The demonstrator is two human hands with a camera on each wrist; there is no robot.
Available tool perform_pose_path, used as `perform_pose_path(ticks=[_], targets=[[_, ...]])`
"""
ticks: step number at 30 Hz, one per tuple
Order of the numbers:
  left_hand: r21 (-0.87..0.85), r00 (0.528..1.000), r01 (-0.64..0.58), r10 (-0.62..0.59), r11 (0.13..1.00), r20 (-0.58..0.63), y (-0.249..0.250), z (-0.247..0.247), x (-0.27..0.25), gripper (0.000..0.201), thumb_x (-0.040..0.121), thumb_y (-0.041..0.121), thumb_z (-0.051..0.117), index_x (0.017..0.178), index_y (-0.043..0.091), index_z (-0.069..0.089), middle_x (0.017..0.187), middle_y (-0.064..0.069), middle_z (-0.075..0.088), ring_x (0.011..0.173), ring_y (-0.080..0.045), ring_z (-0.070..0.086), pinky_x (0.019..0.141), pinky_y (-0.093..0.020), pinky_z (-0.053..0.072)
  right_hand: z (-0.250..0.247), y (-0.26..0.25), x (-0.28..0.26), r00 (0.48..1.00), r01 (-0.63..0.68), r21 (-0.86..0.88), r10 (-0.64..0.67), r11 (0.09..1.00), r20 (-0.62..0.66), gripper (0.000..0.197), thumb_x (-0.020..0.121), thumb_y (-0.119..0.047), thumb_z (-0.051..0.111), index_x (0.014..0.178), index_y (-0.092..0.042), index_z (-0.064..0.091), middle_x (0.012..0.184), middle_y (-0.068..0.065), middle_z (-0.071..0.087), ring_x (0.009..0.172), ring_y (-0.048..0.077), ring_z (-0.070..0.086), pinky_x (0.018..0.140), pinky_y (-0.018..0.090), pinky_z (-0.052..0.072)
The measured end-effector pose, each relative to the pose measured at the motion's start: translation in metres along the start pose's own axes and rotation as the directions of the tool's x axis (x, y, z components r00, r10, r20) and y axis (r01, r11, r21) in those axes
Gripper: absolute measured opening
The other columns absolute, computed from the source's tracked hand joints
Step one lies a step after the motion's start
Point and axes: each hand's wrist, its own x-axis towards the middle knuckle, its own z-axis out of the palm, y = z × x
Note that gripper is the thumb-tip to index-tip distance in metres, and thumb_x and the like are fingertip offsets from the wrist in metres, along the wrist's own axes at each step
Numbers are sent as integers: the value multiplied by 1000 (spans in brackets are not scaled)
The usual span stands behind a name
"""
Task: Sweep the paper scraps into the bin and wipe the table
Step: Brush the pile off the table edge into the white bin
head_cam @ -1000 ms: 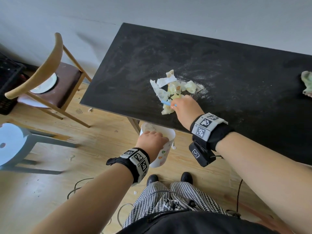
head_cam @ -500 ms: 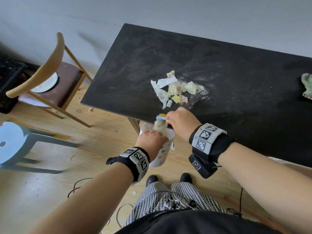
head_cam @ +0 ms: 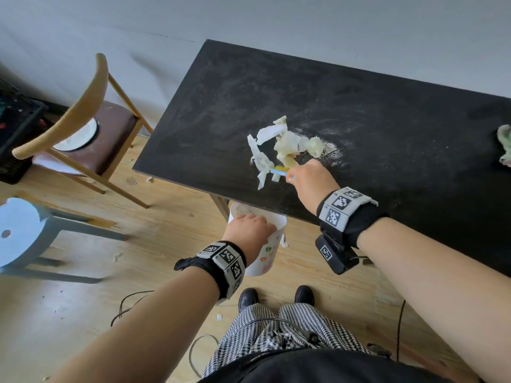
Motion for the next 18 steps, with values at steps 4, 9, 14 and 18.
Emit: perform_pose_path(ticks=[4,9,14,18], targets=[[-14,1000,-2,2,1000,-7,-1,1,1,37,97,18,48,133,26,49,117,0,55,112,-22,50,95,-30,35,-11,-2,-9,994,96,57,-92,994,-65,24,96,-16,47,112,-8,63,96,14,53,81,25,50,75,28,40],[-11,1000,3,-4,1000,-11,-2,4,3,36,96,17,49,131,27,51,115,1,56,111,-21,51,94,-29,34,-28,-3,14,977,90,135,-62,987,-203,23,96,-14,47,108,-11,66,100,17,54,85,27,51,72,22,32],[-22,999,33,-33,999,7,-4,7,6,38,96,16,50,132,28,50,116,1,55,111,-21,50,95,-30,34,-29,-27,48,949,233,116,-200,966,-245,25,94,-4,45,107,-1,66,102,19,62,111,30,45,91,35,41],[7,999,35,-35,999,37,-9,10,7,41,94,19,54,133,28,47,117,1,53,110,-21,50,95,-30,35,-18,-36,93,976,207,-20,-208,978,-60,29,93,-1,41,109,-6,64,113,12,60,116,28,43,94,35,41]])
